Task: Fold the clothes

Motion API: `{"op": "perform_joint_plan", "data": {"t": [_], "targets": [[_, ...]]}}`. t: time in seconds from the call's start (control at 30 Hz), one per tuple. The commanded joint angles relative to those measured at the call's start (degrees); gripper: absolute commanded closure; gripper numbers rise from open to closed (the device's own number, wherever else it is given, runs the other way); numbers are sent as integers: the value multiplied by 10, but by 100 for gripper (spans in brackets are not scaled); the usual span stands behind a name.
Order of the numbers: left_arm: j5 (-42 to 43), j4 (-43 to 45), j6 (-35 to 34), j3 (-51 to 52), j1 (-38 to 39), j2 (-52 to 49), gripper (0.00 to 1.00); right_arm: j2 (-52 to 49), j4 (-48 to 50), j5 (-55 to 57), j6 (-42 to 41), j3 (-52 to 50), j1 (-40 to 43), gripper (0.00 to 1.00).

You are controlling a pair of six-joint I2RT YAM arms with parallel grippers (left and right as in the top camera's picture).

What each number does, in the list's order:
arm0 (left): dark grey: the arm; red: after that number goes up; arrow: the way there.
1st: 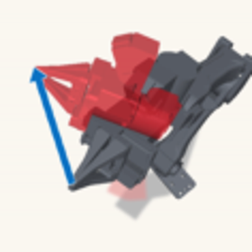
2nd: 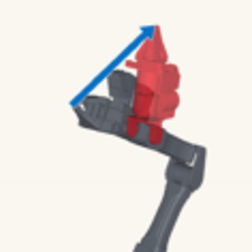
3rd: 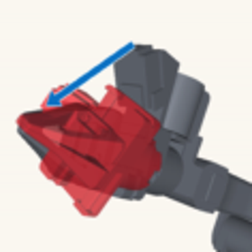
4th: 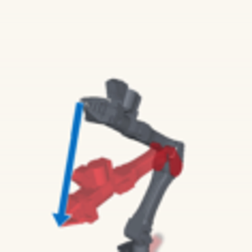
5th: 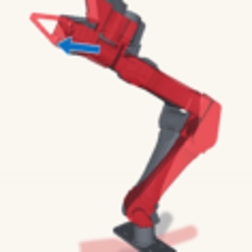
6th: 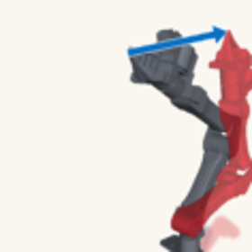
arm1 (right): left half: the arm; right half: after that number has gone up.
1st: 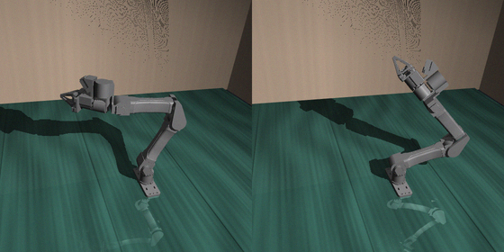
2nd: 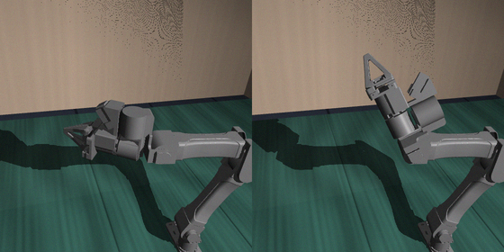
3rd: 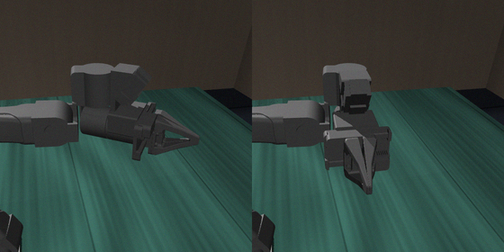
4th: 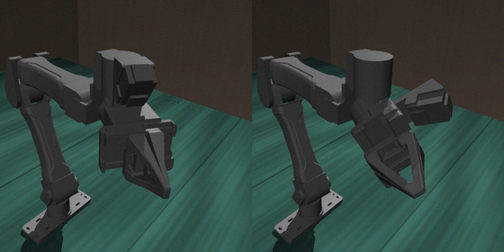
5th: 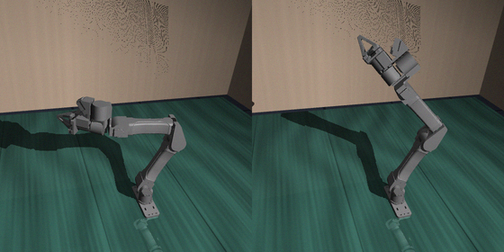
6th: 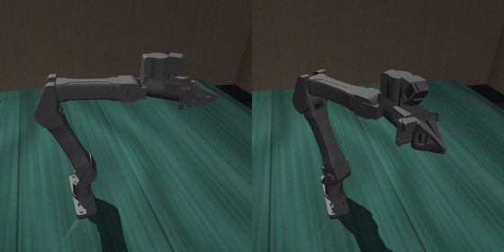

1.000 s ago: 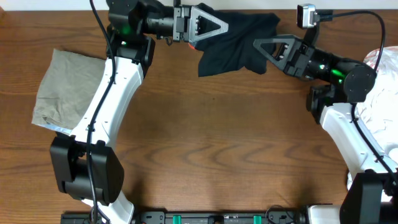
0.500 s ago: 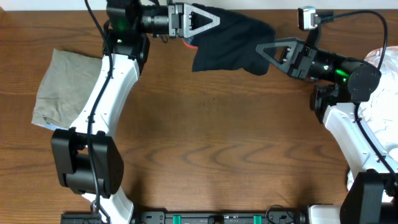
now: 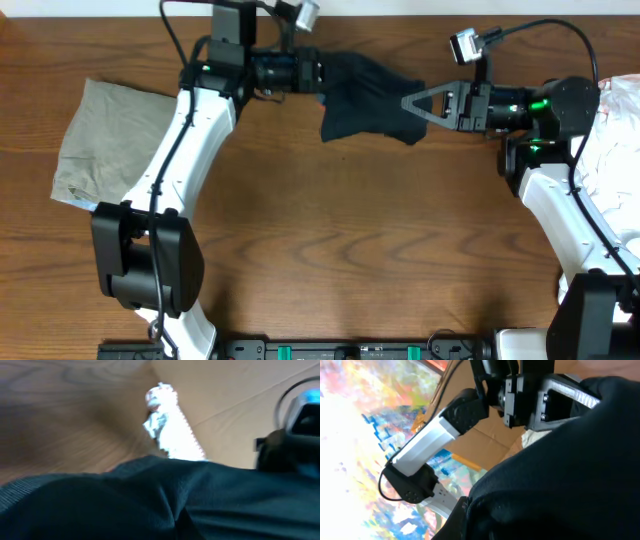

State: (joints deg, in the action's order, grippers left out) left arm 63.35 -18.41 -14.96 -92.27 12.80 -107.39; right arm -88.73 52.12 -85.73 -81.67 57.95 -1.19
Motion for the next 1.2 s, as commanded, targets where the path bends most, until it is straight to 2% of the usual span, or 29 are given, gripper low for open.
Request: {"op": "perform_joint_plan", "data": {"t": [0.0,0.13,0.17,0.23,0.3,0.37,0.73,0.8,0.83,0.9,1.0,1.17], "targets": [[-100,-8,85,-6,-5,-4,94,2,-35,-35,81,12,0,92],[-100,-8,85,-6,-5,-4,94,-10,-134,-35,148,12,0,92],[-100,-8,85,-6,-5,-4,94,-14,-151,-35,163,12,0,87],[-100,-9,85,-6,-5,-4,94,-25,-178,-35,191,12,0,71],[-99,-9,85,-6,-5,-4,94,-39,-187,-35,202,12,1,48],[-99,-9,85,-6,-5,-4,94,-50,-187,-35,205,12,1,32],[-153,-6,100,-6,-5,-4,94,-88,-199,-35,208,12,2,25],[-166,-4,100,-6,-5,-4,94,-89,-217,-35,229,8,2,20],[-167,1,100,-6,-5,-4,94,-89,-232,-35,249,4,3,10],[-167,8,100,-6,-5,-4,94,-89,-258,-34,278,-1,7,1],[-167,18,98,-6,-5,-4,94,-89,-296,-26,328,-9,22,1],[-171,48,98,-6,1,-5,94,-89,-316,-11,350,-15,50,1]]}}
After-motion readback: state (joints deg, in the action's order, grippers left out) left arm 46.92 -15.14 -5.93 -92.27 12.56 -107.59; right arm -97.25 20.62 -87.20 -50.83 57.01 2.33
